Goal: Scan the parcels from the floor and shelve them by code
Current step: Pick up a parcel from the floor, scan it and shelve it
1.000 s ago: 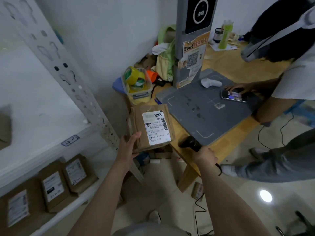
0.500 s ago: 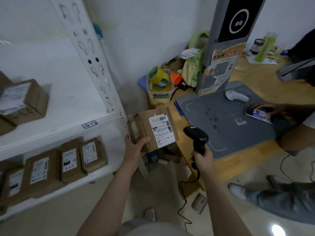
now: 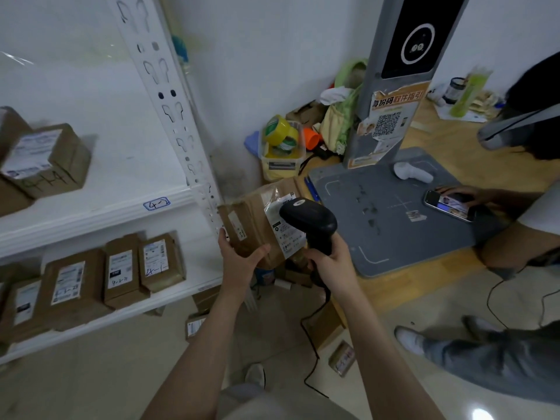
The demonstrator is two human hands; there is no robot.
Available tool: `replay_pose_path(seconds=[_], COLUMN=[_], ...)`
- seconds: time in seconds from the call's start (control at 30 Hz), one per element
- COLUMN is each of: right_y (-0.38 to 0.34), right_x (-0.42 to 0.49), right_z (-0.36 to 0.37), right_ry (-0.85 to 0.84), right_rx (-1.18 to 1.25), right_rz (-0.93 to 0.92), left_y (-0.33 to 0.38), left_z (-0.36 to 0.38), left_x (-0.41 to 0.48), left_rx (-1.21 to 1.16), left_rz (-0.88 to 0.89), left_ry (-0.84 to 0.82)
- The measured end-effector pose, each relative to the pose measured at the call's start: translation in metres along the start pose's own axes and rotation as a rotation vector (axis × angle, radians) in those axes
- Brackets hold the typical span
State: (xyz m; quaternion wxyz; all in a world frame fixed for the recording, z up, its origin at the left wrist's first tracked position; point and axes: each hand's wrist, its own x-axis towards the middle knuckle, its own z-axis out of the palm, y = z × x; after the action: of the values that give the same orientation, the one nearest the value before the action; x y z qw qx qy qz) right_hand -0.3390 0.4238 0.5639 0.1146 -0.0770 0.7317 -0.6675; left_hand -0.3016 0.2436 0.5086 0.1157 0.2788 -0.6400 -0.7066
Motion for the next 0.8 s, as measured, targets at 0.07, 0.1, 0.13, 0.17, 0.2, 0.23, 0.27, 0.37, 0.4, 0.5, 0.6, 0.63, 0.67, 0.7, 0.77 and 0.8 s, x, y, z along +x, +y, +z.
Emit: replay_pose_path(seconds=[0.07,0.1,0.13,0.17,0.2,0.23,0.27,0.37,0.4,0.5,0.6,0.63,0.67,0.7,0.77,0.8], right_y=[0.000,0.002,0.002,0.003,0.003,0.004,0.004,0.003,0.003,0.004,0.007,0.009,0.012,0.014,0.022,0.026], right_x=[-0.001,-0.003,-0.004,-0.005,-0.006,-0.007,-0.008,-0.010,-0.010,-0.009,-0.008,-0.007,-0.007,-0.005,-0.001,0.002], right_z=[-0.001,-0.002,-0.003,-0.004,-0.005,-0.005,-0.006,-0.006,-0.007,-0.010,-0.014,-0.017,-0.019,-0.022,-0.030,-0.034], right_ry=[0.010,0.012,0.011,0.007,-0.001,-0.008,-0.017,-0.030,-0.034,-0.036,-0.009,0.005,0.016,0.028,0.064,0.089], right_rx=[-0.019,-0.028,-0.039,-0.049,-0.057,-0.064,-0.069,-0.042,-0.032,-0.037,-0.042,-0.054,-0.063,-0.069,-0.073,-0.070], right_rz=[-0.020,-0.024,-0.026,-0.025,-0.024,-0.020,-0.019,-0.013,-0.009,0.005,0.013,0.013,0.014,0.017,0.044,0.063], left_y=[0.000,0.000,0.000,0.000,0.000,-0.001,-0.001,-0.002,-0.002,-0.002,-0.004,-0.004,-0.005,-0.005,-0.003,-0.001], left_z=[0.001,0.001,0.001,0.001,0.001,0.001,0.002,0.004,0.005,0.009,0.013,0.014,0.015,0.017,0.019,0.020], left_x=[-0.004,-0.005,-0.006,-0.008,-0.008,-0.009,-0.010,-0.010,-0.010,-0.009,-0.006,-0.005,-0.004,-0.003,0.000,0.001], left_rx=[0.016,0.021,0.022,0.020,0.017,0.015,0.013,0.009,0.010,0.017,0.020,0.024,0.025,0.026,0.031,0.028], left_rz=[0.022,0.026,0.029,0.031,0.032,0.033,0.034,0.038,0.039,0.035,0.021,0.016,0.011,0.003,-0.032,-0.057], left_ry=[-0.006,-0.004,0.001,0.005,0.009,0.010,0.010,0.012,0.013,0.016,0.017,0.018,0.022,0.030,0.070,0.098])
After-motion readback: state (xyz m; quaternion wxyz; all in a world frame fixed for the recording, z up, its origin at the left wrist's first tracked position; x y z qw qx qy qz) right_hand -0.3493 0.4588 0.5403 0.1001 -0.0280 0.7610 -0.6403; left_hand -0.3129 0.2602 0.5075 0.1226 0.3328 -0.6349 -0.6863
